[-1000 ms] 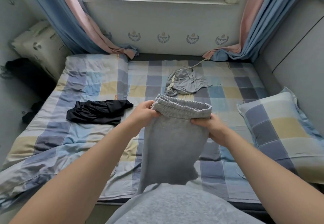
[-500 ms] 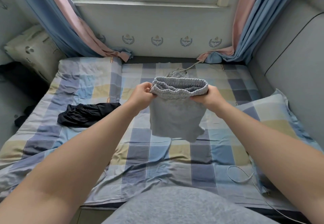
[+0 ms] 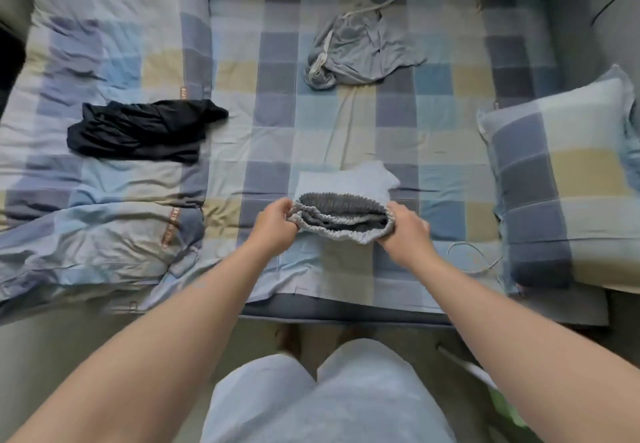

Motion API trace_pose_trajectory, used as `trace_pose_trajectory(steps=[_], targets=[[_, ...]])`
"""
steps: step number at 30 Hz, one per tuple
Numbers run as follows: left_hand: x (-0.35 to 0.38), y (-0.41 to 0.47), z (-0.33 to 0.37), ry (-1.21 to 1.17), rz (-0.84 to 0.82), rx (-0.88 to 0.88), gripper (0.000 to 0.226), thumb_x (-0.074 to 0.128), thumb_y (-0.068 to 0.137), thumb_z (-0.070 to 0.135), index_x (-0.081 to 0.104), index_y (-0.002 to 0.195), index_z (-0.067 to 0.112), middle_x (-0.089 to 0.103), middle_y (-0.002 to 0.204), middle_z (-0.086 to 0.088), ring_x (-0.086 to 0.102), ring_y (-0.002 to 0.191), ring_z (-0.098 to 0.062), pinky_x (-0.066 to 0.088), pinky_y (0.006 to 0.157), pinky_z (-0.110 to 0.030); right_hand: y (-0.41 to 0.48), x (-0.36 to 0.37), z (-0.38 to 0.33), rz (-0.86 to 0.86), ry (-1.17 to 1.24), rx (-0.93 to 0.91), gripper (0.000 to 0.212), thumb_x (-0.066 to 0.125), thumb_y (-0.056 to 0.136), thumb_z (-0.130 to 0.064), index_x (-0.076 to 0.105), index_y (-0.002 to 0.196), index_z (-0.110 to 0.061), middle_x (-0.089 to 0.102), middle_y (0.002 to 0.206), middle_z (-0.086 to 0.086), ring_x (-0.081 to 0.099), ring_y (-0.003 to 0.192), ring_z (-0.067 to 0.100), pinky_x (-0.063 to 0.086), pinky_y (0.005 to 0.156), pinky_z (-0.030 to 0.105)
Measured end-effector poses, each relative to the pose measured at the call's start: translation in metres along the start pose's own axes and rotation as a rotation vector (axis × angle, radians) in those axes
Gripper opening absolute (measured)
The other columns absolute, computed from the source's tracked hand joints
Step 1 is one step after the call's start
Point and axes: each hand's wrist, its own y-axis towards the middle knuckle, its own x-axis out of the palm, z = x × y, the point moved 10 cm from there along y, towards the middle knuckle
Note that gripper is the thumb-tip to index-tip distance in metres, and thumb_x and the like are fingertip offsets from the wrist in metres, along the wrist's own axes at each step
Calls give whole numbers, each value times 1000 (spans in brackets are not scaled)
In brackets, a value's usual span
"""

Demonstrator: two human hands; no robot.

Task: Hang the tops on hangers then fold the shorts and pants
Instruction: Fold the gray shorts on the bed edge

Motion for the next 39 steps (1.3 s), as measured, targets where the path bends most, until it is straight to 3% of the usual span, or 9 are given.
trace_pose_trajectory(steps=[6, 12, 17, 24, 27, 31, 33, 35, 39], targets=[[141, -17, -187, 73, -231, -265, 21, 57, 87, 3, 63, 106, 10, 70, 107, -14, 63, 106, -34, 50, 93, -45, -57, 182, 113, -271, -110, 171, 48, 62, 82, -4, 53, 124, -27, 59, 120, 2, 49, 117, 30, 25, 86, 36], [216, -55, -298, 194, -408, -390, 11, 61, 88, 17, 57, 98, 17, 70, 102, -2, 62, 103, -31, 51, 90, -45, -125, 288, 172, -506, -63, 316, 24, 59, 85, -16, 52, 103, -30, 60, 110, -3, 52, 109, 27, 33, 92, 41], [237, -55, -320, 286, -567, -405, 17, 58, 91, 16, 60, 107, 11, 67, 112, -9, 61, 106, -32, 50, 89, -38, -142, 311, 186, -631, 50, 420, 30, 68, 86, -37, 62, 114, -29, 70, 112, -5, 61, 110, 24, 44, 94, 39], [216, 27, -262, 270, -469, -295, 7, 52, 94, 12, 58, 96, 10, 65, 111, -10, 61, 108, -30, 47, 83, -35, -54, 275, 178, -508, 262, 449, 29, 70, 84, -19, 66, 112, -13, 71, 109, 7, 64, 102, 24, 54, 88, 42], [200, 74, -227, 220, -368, -271, 18, 50, 96, 13, 60, 109, 6, 64, 112, -14, 59, 102, -30, 46, 81, -34, 10, 250, 172, -400, 306, 418, 24, 72, 86, -22, 63, 106, -12, 68, 99, 2, 62, 96, 21, 49, 75, 34], [171, 125, -183, 64, -152, -252, 10, 56, 92, 20, 55, 85, 13, 57, 83, -4, 53, 83, -25, 42, 64, -33, 80, 215, 167, -223, 353, 411, 43, 71, 90, -35, 57, 126, -15, 62, 111, 4, 61, 100, 26, 47, 78, 33], [162, 140, -179, 12, -68, -288, 18, 60, 91, 27, 54, 106, 17, 58, 98, -2, 55, 94, -24, 46, 76, -32, 100, 202, 167, -116, 432, 421, 54, 71, 91, -35, 51, 136, -14, 58, 121, 6, 57, 104, 20, 42, 85, 28], [164, 142, -188, 9, -74, -358, 56, 64, 91, 29, 41, 140, 16, 56, 128, -7, 55, 117, -28, 46, 100, -39, 106, 199, 166, -87, 455, 411, 53, 69, 93, -33, 50, 138, -14, 56, 123, 4, 53, 105, 16, 40, 88, 27], [193, 136, -227, -44, -147, -473, 73, 68, 93, 27, 27, 151, 10, 40, 151, -13, 46, 132, -33, 39, 94, -35, 98, 218, 194, -109, 416, 466, 46, 65, 95, -30, 52, 135, -12, 57, 132, 8, 54, 109, 18, 43, 90, 31]])
